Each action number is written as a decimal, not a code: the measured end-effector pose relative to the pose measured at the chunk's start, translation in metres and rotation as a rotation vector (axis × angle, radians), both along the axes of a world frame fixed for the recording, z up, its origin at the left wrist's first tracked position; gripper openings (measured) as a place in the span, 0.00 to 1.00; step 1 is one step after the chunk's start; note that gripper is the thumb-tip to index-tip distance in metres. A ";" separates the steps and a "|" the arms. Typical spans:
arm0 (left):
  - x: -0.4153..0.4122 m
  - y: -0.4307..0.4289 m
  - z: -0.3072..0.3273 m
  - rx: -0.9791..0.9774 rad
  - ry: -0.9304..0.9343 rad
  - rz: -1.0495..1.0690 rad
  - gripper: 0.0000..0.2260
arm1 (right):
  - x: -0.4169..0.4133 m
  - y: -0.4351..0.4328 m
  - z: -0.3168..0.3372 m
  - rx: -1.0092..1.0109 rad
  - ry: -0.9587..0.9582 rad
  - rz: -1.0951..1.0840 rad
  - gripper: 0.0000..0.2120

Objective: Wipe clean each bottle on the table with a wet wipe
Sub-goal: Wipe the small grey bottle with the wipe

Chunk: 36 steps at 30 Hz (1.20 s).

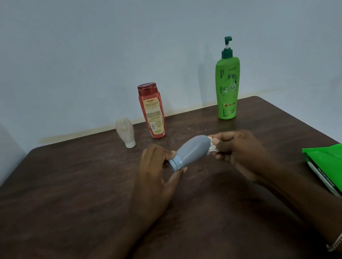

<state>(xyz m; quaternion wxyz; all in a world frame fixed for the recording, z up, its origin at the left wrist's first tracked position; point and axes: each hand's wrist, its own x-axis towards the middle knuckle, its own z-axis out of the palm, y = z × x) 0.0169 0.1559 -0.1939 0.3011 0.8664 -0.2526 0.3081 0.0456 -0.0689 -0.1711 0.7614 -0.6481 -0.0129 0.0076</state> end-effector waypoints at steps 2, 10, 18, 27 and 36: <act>0.000 -0.001 0.000 -0.056 0.005 0.013 0.17 | -0.004 0.006 -0.001 0.060 0.022 -0.007 0.09; 0.002 -0.003 0.001 -0.096 -0.008 0.054 0.19 | -0.031 0.054 -0.016 -0.075 0.013 0.063 0.07; 0.000 -0.003 0.002 -0.080 0.042 0.055 0.17 | -0.015 0.022 -0.001 0.288 0.136 -0.102 0.10; -0.002 0.007 0.005 -0.218 0.211 -0.048 0.16 | -0.003 -0.001 -0.010 -0.169 -0.061 0.052 0.10; -0.004 -0.001 0.014 -0.792 0.534 -0.219 0.15 | -0.017 0.027 -0.015 -0.208 -0.039 0.188 0.09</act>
